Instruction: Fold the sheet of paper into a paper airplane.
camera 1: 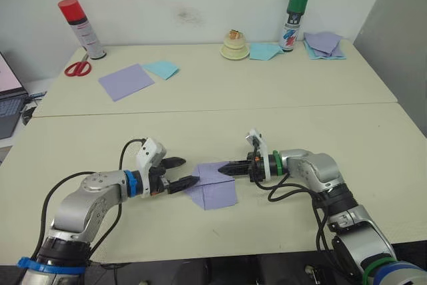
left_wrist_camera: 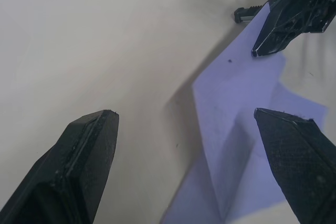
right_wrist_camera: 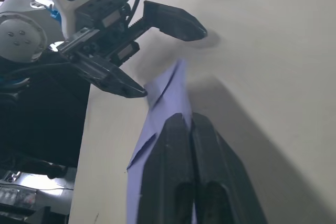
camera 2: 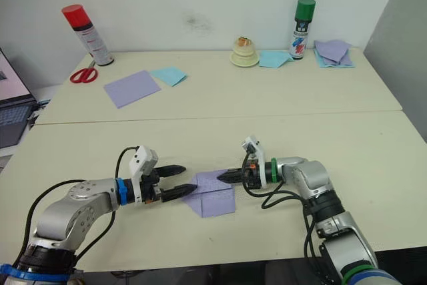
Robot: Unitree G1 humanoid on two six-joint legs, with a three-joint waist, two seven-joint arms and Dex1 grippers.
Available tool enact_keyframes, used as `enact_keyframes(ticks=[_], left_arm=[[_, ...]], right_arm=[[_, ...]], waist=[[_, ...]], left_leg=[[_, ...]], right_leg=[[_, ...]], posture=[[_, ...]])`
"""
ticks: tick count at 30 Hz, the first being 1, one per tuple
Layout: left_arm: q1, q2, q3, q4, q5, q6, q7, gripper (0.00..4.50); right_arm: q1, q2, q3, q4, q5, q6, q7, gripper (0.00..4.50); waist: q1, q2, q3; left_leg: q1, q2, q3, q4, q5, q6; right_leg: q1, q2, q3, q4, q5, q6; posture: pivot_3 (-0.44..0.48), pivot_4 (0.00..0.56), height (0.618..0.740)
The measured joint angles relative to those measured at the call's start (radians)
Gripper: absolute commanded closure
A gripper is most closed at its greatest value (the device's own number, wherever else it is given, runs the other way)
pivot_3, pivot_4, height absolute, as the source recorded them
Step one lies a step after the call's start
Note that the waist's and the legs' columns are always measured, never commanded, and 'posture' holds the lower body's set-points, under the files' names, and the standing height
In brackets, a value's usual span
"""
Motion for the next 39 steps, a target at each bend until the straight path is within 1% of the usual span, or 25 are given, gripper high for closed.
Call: enact_keyframes(ticks=[4,7,10,13,15,16,19,20,21,23,24,26,29,31,33,36,38,39], left_arm=[[-0.002,-0.003,-0.015,0.022,0.019,-0.013,-0.019,0.0],[-0.001,0.002,0.001,-0.001,0.006,0.0,-0.024,0.0],[0.022,0.065,0.087,-0.094,-0.062,0.051,-0.041,0.0],[0.078,0.15,0.222,-0.175,-0.129,0.108,-0.048,0.0],[0.115,0.182,0.283,-0.205,-0.15,0.129,-0.049,0.0],[0.13,0.185,0.303,-0.216,-0.158,0.137,-0.048,0.0],[0.169,0.196,0.371,-0.224,-0.187,0.168,-0.043,0.0],[0.182,0.199,0.401,-0.227,-0.197,0.18,-0.04,0.0],[0.19,0.201,0.42,-0.23,-0.205,0.189,-0.038,0.0],[0.227,0.2,0.447,-0.255,-0.217,0.2,-0.033,0.0],[0.243,0.2,0.446,-0.265,-0.219,0.203,-0.033,0.0],[0.27,0.192,0.438,-0.27,-0.217,0.204,-0.025,0.0],[0.273,0.179,0.416,-0.272,-0.214,0.204,-0.015,0.0],[0.272,0.179,0.407,-0.286,-0.215,0.205,-0.006,0.0],[0.271,0.179,0.401,-0.296,-0.215,0.205,-0.002,0.0],[0.273,0.178,0.399,-0.296,-0.214,0.204,0.0,0.0],[0.273,0.178,0.395,-0.296,-0.208,0.195,0.001,0.0],[0.273,0.177,0.392,-0.296,-0.204,0.191,0.002,0.0]], right_arm=[[0.0,-0.002,0.0,-0.001,0.0,-0.001,-0.001,4.47],[0.002,0.003,-0.009,-0.004,0.001,-0.004,-0.018,4.47],[0.003,0.006,-0.041,-0.027,0.003,-0.009,-0.052,4.47],[0.002,0.003,-0.1,-0.09,0.026,-0.011,-0.083,4.47],[0.001,0.001,-0.124,-0.129,0.033,-0.051,-0.09,4.47],[0.001,0.001,-0.123,-0.14,0.019,-0.106,-0.09,4.47],[0.001,-0.004,-0.076,-0.151,-0.13,-0.474,-0.087,4.47],[0.001,-0.01,-0.048,-0.137,-0.201,-0.678,-0.083,4.47],[-0.001,-0.011,-0.033,-0.118,-0.253,-0.84,-0.083,4.47],[-0.015,-0.01,0.01,-0.028,-0.4,-1.262,-0.123,4.47],[-0.018,-0.012,0.027,0.006,-0.453,-1.394,-0.147,4.47],[-0.016,-0.013,0.07,0.102,-0.572,-1.641,-0.212,4.47],[0.017,-0.02,0.141,0.198,-0.645,-1.811,-0.244,4.47],[0.048,-0.048,0.195,0.208,-0.648,-1.858,-0.224,4.47],[0.085,-0.089,0.238,0.191,-0.605,-1.805,-0.158,4.47],[0.138,-0.146,0.271,0.119,-0.537,-1.606,-0.054,3.85],[0.157,-0.165,0.276,0.054,-0.489,-1.464,0.0,3.21],[0.161,-0.172,0.276,0.03,-0.467,-1.406,0.02,2.82]], waist=[[0.001,0.0,0.0],[0.001,0.0,0.0],[-0.001,0.0,0.0],[-0.003,0.0,0.0],[-0.002,0.0,0.0],[-0.001,0.0,0.0],[-0.001,0.0,0.0],[-0.001,0.0,0.0],[-0.003,0.0,0.001],[-0.006,0.0,0.0],[-0.007,0.0,0.0],[-0.008,-0.001,0.0],[-0.003,-0.001,0.001],[-0.002,-0.002,0.001],[0.0,-0.002,0.001],[0.004,-0.002,0.001],[0.003,-0.002,0.001],[0.003,-0.002,0.001]], left_leg=[[0.0,0.0,0.0,0.001,0.0,0.0],[-0.001,0.0,0.0,0.001,0.0,0.0],[-0.003,0.0,0.0,0.001,0.0,0.0],[-0.003,0.0,0.0,0.0,0.0,0.0],[-0.003,0.0,0.001,0.0,0.0,0.0],[-0.003,0.0,0.001,0.0,0.0,0.0],[-0.003,0.0,0.002,0.0,0.0,0.0],[-0.003,0.0,0.003,0.0,0.0,0.0],[-0.002,0.001,0.004,0.0,0.0,0.0],[-0.001,0.001,0.006,0.0,0.0,-0.001],[-0.001,0.001,0.007,0.0,0.0,-0.002],[-0.001,0.001,0.009,0.0,0.002,-0.005],[-0.001,0.001,0.008,0.001,0.003,-0.005],[-0.001,0.001,0.007,0.001,0.002,-0.005],[0.0,0.001,0.006,0.002,0.002,-0.005],[0.001,0.001,0.004,0.002,0.0,-0.001],[0.001,0.002,0.004,0.002,0.0,-0.001],[0.001,0.002,0.004,0.002,0.0,-0.001]], right_leg=[[0.0,0.0,0.0,0.0,0.0,0.0],[0.0,0.0,0.0,0.0,0.0,0.0],[-0.003,0.0,0.001,0.001,0.0,0.0],[-0.004,0.0,0.001,0.001,0.0,0.0],[-0.004,0.0,0.001,0.001,0.0,0.0],[-0.004,0.0,0.001,0.0,0.0,0.0],[-0.004,0.0,0.001,0.001,0.0,0.0],[-0.005,0.0,0.001,0.001,0.0,0.001],[-0.004,0.0,0.001,0.001,-0.001,0.001],[-0.004,0.0,0.002,0.0,0.0,0.001],[-0.003,0.0,0.002,0.001,0.0,0.0],[-0.003,0.0,0.002,0.001,0.0,0.0],[-0.002,0.0,0.002,0.001,0.0,0.0],[-0.002,0.0,0.003,0.001,0.0,0.0],[-0.001,0.0,0.004,0.001,0.0,0.0],[0.001,0.0,0.003,0.0,0.0,0.0],[0.001,0.0,0.002,0.001,0.0,-0.001],[0.001,0.001,0.002,0.001,0.0,-0.001]], posture=[[0.0,0.15,0.74],[0.0,0.15,0.74],[0.0,0.15,0.74],[0.0,0.15,0.74],[0.0,0.15,0.74],[0.0,0.15,0.74],[0.0,0.15,0.74],[0.0,0.15,0.74],[0.0,0.15,0.74],[0.0,0.15,0.74],[0.0,0.15,0.74],[0.0,0.15,0.74],[0.0,0.15,0.74],[0.0,0.15,0.74],[0.0,0.15,0.74],[0.0,0.15,0.74],[0.0,0.15,0.74],[0.0,0.15,0.74]])
